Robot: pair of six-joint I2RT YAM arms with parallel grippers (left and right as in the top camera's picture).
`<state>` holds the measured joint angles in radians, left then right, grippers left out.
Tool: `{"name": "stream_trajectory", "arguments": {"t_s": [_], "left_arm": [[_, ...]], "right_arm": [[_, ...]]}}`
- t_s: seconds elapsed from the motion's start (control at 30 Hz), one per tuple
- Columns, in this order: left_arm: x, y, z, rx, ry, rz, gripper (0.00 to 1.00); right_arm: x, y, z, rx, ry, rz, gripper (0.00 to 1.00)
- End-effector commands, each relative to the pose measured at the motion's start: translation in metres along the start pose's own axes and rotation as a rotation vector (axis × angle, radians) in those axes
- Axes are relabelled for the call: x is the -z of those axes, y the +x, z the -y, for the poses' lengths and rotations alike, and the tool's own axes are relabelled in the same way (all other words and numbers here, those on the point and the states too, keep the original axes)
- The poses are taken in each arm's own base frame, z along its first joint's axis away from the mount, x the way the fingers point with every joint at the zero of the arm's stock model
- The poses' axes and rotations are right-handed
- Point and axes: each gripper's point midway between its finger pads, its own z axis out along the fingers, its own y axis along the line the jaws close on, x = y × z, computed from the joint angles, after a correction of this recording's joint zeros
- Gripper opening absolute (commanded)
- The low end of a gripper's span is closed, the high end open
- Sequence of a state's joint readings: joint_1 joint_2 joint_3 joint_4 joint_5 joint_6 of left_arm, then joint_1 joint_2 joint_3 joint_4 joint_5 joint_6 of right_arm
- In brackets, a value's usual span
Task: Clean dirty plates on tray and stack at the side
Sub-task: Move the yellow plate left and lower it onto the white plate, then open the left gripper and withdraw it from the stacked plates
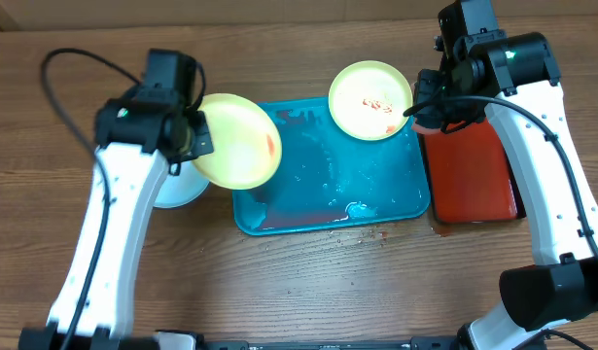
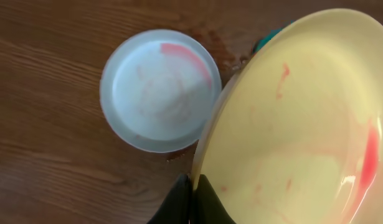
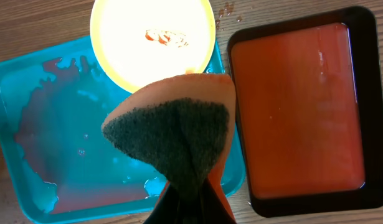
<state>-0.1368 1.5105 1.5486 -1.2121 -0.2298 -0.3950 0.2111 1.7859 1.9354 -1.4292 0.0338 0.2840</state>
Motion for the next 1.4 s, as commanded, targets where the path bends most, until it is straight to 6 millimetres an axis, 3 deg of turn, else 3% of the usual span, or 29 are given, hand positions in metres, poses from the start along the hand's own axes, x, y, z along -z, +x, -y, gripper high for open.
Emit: {"name": "stream_trajectory", "arguments": {"t_s": [0.0, 0.1, 0.23, 0.47, 0.77, 1.37], "left_arm": [[0.037, -0.008, -0.038, 0.191, -0.121, 0.148, 0.04], [0.047, -0.005, -0.062, 0.332, -0.214, 0.212, 0.05], [0.04, 0.009, -0.08, 0.435, -0.304, 0.228, 0.04], [-0.012, 0.031, -0.091, 0.54, -0.396, 0.241, 0.04], [-0.075, 0.036, -0.094, 0.604, -0.397, 0.3, 0.04], [-0.153, 0.068, -0.111, 0.596, -0.651, 0.236, 0.04]], "right_arm": [[0.005, -0.004, 0.002, -0.006, 0.004, 0.023, 0.04], [0.005, -0.004, 0.003, -0.006, 0.005, 0.021, 0.04], [0.005, -0.004, 0.003, -0.006, 0.005, 0.021, 0.04], [0.005, -0.004, 0.003, -0.006, 0.005, 0.02, 0.04], [0.005, -0.003, 0.003, -0.006, 0.004, 0.019, 0.04], [0.005, -0.003, 0.003, -0.006, 0.005, 0.018, 0.04]]}}
